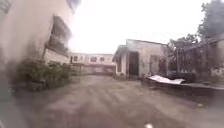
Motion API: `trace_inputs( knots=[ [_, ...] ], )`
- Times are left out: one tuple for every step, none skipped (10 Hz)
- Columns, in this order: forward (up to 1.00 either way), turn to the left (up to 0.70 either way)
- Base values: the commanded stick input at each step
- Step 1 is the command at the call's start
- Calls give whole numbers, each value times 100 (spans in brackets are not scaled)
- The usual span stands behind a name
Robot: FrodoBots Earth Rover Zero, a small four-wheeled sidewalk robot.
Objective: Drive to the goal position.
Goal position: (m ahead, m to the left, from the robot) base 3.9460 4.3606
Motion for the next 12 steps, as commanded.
trace_inputs(
  knots=[
    [100, 11],
    [100, -1],
    [100, -1],
    [100, -1],
    [100, -1],
    [100, -1],
    [100, -1],
    [100, -1],
    [100, -1],
    [100, -1],
    [100, -1],
    [100, -1]
  ],
)
